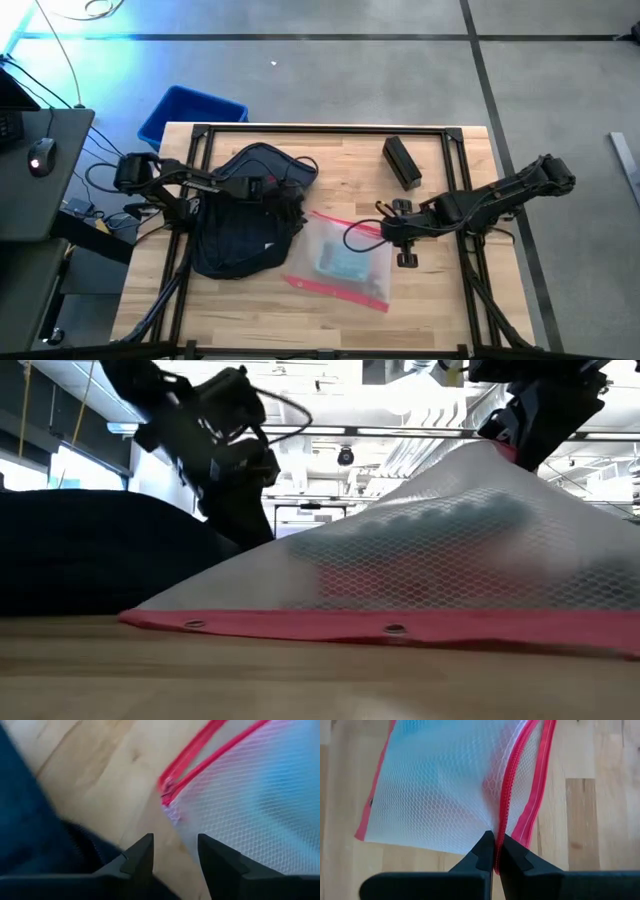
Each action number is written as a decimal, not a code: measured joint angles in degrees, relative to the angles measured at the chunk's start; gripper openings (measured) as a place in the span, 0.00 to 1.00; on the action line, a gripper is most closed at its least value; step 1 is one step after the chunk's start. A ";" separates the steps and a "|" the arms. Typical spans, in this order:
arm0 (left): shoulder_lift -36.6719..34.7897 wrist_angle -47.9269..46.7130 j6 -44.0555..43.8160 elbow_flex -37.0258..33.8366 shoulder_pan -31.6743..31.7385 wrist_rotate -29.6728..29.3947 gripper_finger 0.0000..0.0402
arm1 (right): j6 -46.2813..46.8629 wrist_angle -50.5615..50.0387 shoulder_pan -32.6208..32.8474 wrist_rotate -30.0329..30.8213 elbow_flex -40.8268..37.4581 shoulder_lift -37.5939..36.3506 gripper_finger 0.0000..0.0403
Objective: Unpack backpack
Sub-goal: Close the transparent pink zip bag
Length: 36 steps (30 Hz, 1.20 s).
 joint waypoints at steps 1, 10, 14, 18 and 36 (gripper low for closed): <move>0.04 0.59 -0.71 -0.36 0.41 0.03 0.35 | 0.31 0.11 0.00 -0.06 0.00 0.00 0.00; 2.52 11.57 -5.77 -4.69 4.69 6.32 0.40 | 1.81 1.71 0.00 -0.34 0.00 0.00 0.00; 5.93 17.16 -7.82 -4.75 5.47 10.33 0.42 | 1.82 1.80 0.00 -0.36 0.00 0.02 0.00; 9.34 22.13 -10.21 -4.75 5.47 11.76 0.44 | 3.04 1.94 0.00 -0.32 0.00 0.02 0.00; 15.66 33.37 -10.99 -2.84 5.38 17.50 0.07 | 4.45 1.47 0.00 -1.14 0.00 1.29 0.00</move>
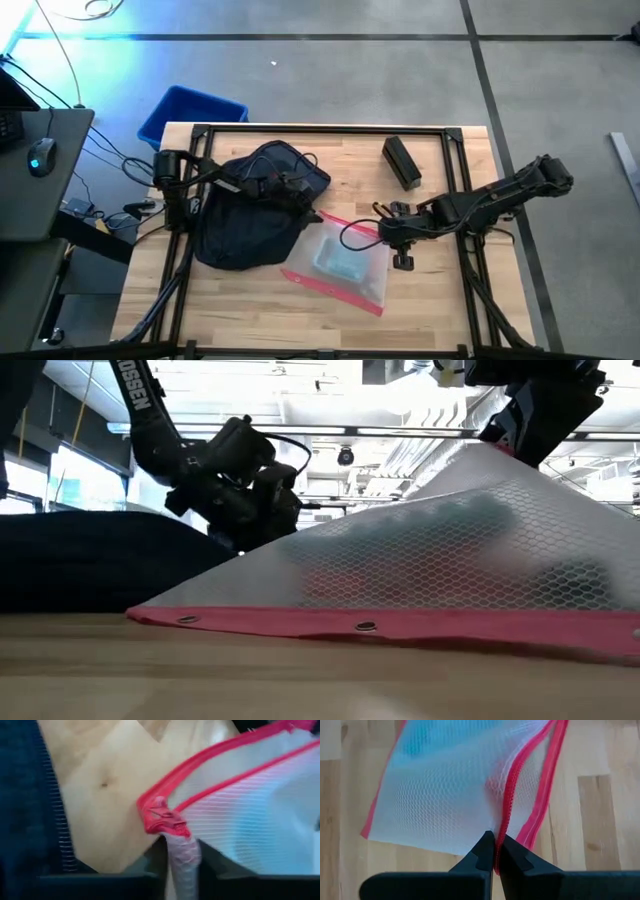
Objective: Unpack backpack
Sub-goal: Close the transparent pink zip bag
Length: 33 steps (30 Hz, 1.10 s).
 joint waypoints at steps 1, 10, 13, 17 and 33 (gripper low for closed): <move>-0.72 -0.62 0.61 0.40 -0.04 0.46 0.04 | 1.02 -0.47 0.02 0.42 0.00 -0.01 0.00; -15.66 -16.38 13.70 6.22 -3.50 -5.69 0.00 | 1.75 -6.97 0.00 9.74 0.00 -0.02 0.00; -20.81 -19.46 19.39 7.73 -6.24 -9.43 0.00 | 0.30 -9.10 -0.09 12.92 0.00 -0.06 0.00; -25.86 -20.36 21.25 8.29 -10.14 -15.31 0.00 | -1.19 -11.78 -1.44 13.19 0.00 -1.75 0.02; -28.71 -10.94 28.26 8.29 -18.82 -24.36 0.00 | -12.73 0.38 -2.07 12.27 11.26 -11.16 0.41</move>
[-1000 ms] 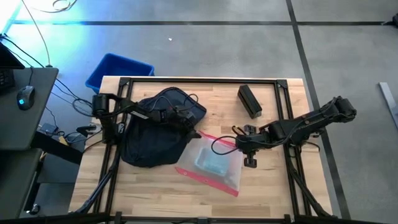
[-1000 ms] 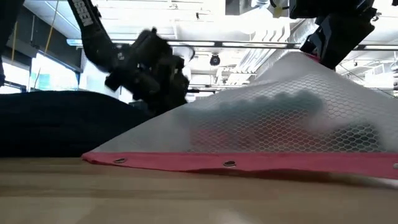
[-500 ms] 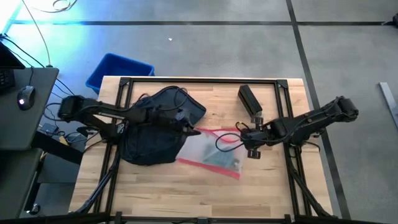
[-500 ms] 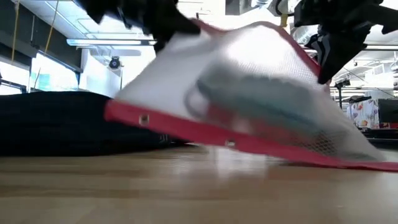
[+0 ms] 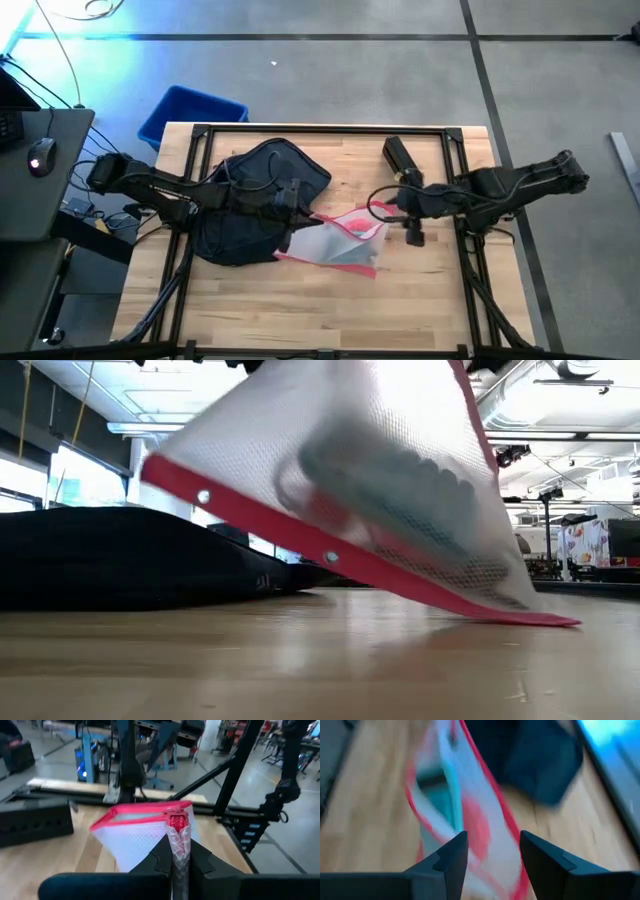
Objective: Unpack backpack
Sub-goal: Close the transparent pink zip bag
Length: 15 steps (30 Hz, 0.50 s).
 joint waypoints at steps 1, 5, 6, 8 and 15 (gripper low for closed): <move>0.00 0.60 0.00 0.02 0.00 -0.02 0.00 | -1.98 3.64 -0.10 0.05 0.00 0.88 0.42; 0.00 0.49 0.02 0.02 -0.16 0.02 0.00 | -8.33 14.39 -2.07 0.59 0.00 5.63 0.42; 0.00 0.53 0.02 0.02 -0.33 0.02 0.00 | -9.48 16.22 -2.84 0.74 0.00 6.99 0.42; 0.00 0.69 0.00 0.02 -0.53 0.02 0.00 | -11.58 19.05 -4.22 1.16 0.02 9.69 0.41; 0.00 0.55 -1.08 0.02 -0.66 -0.16 0.00 | -17.30 30.53 -4.81 -4.65 0.04 15.63 0.43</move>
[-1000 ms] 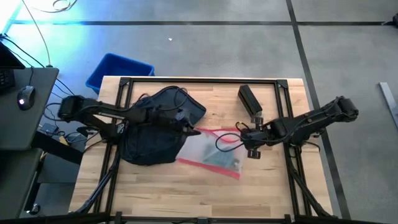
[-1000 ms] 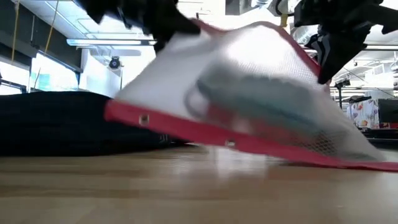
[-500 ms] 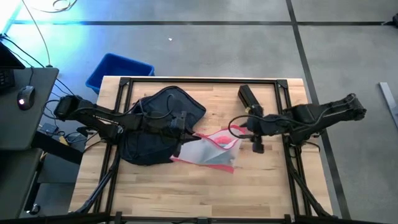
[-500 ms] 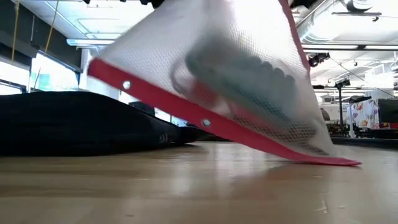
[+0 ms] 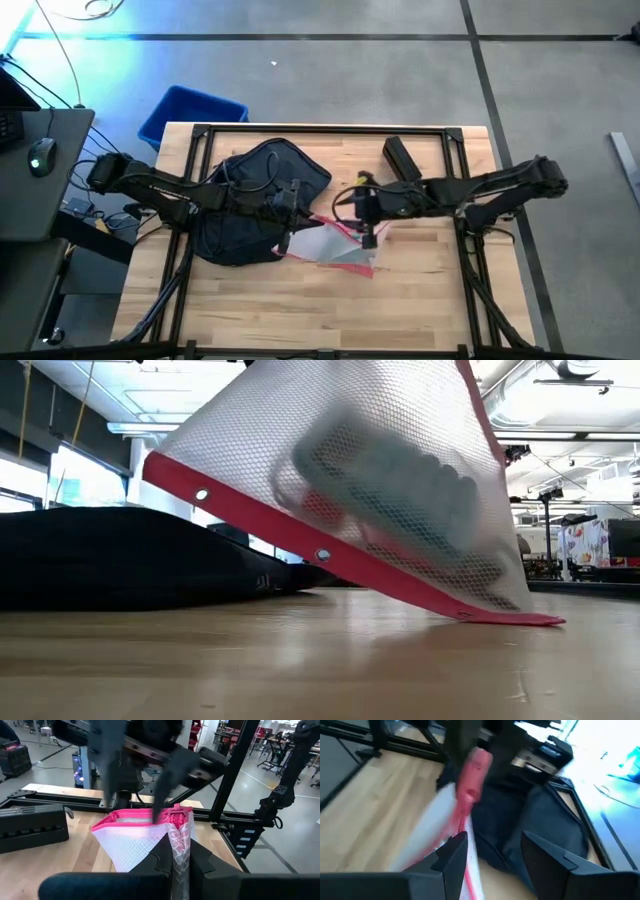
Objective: Unpack backpack
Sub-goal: Close the transparent pink zip bag
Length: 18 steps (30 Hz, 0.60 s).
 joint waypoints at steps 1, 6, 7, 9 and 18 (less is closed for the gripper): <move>0.00 -0.06 -0.28 0.00 -0.02 -0.26 0.00 | -0.20 0.62 0.28 -0.08 0.00 0.44 0.44; 0.00 -0.11 -0.79 0.00 0.02 -1.47 0.00 | -1.65 4.33 1.40 -0.04 0.00 2.18 0.52; 0.00 -0.17 -0.86 0.00 0.04 -1.84 0.00 | -1.65 4.93 1.56 -0.01 0.00 2.51 0.53; 0.00 -0.26 -1.03 0.00 0.05 -2.18 0.00 | -1.94 6.28 1.72 0.46 0.00 2.94 0.54; -0.07 -0.45 -2.81 0.02 0.07 -4.00 0.00 | -0.71 8.90 1.57 5.30 0.00 3.24 0.42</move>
